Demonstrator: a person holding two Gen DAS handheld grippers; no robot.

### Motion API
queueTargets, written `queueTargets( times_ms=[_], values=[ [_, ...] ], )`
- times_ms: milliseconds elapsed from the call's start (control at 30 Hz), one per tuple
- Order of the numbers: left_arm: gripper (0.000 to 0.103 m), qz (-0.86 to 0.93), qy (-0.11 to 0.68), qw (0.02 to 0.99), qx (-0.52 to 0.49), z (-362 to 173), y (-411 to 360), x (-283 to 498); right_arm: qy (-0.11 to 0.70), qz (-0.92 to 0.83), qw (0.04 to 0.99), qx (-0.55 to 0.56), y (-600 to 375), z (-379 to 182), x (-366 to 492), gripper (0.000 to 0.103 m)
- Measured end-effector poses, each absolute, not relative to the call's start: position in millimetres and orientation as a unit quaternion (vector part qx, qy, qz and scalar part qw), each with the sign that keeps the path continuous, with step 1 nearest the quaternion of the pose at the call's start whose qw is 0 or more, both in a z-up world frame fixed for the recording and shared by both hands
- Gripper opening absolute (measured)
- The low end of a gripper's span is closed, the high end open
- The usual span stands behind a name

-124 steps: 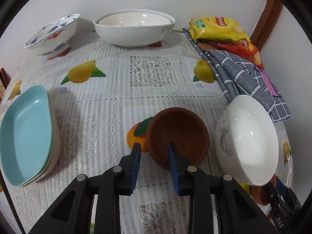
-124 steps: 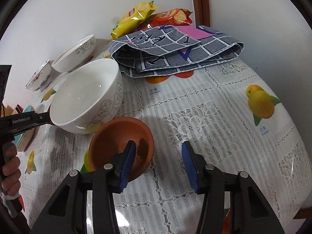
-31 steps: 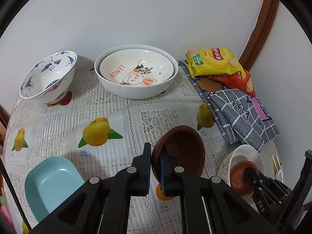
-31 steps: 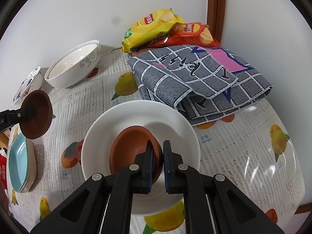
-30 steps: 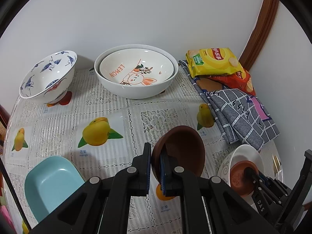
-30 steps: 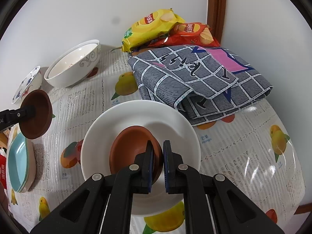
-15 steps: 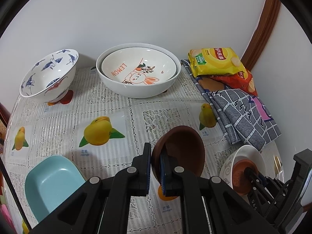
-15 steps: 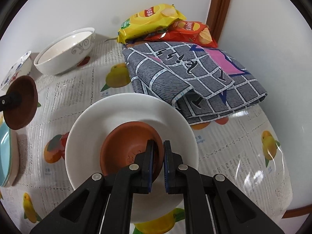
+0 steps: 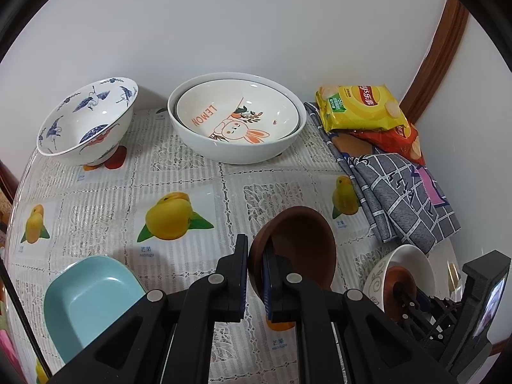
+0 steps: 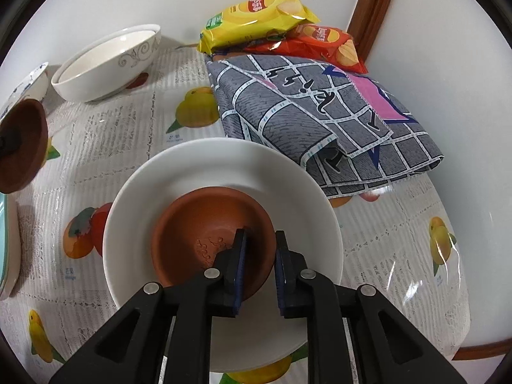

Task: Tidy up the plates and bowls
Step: 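Lower the right gripper's clay dish into the white bowl while the left gripper holds its dish, then open the right gripper and lift it away from the clay dish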

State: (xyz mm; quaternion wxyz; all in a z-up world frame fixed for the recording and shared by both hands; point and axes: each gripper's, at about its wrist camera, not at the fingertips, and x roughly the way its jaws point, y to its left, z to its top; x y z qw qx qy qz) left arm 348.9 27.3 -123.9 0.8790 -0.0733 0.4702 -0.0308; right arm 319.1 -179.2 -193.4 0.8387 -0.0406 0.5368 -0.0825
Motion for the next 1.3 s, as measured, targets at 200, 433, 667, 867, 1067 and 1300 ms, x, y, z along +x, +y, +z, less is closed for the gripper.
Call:
queueTargets(
  times_ms=[200,433,667,867,1067,1300],
  values=[
    [0.008,-0.032,0.468,0.88,-0.077,-121.5,29.1,347.7,0.543,-0.089,0.833,-0.045,-177.3,-194.5,320.3,0.017],
    [0.008,-0.033,0.467,0.88,-0.077,-120.4,30.1,347.2,0.544,-0.083,0.834,-0.039,-179.5,-195.1,320.0,0.018],
    [0.008,-0.032,0.465,0.882,-0.073,-117.2,26.3,344.6,0.537,-0.068,0.84,-0.023,-182.7,-186.8,313.8,0.031],
    [0.008,-0.031,0.46,0.885,-0.061,-114.3,16.8,339.2,0.517,-0.055,0.854,0.001,-193.0,-168.4,297.5,0.034],
    [0.008,-0.04,0.457,0.887,-0.047,-109.8,-4.7,329.4,0.49,-0.032,0.87,0.038,-215.1,-139.8,273.7,0.034],
    [0.008,-0.079,0.48,0.871,-0.074,-115.7,-37.7,313.0,0.464,-0.05,0.882,0.07,-253.3,-117.1,248.5,0.034]
  ],
)
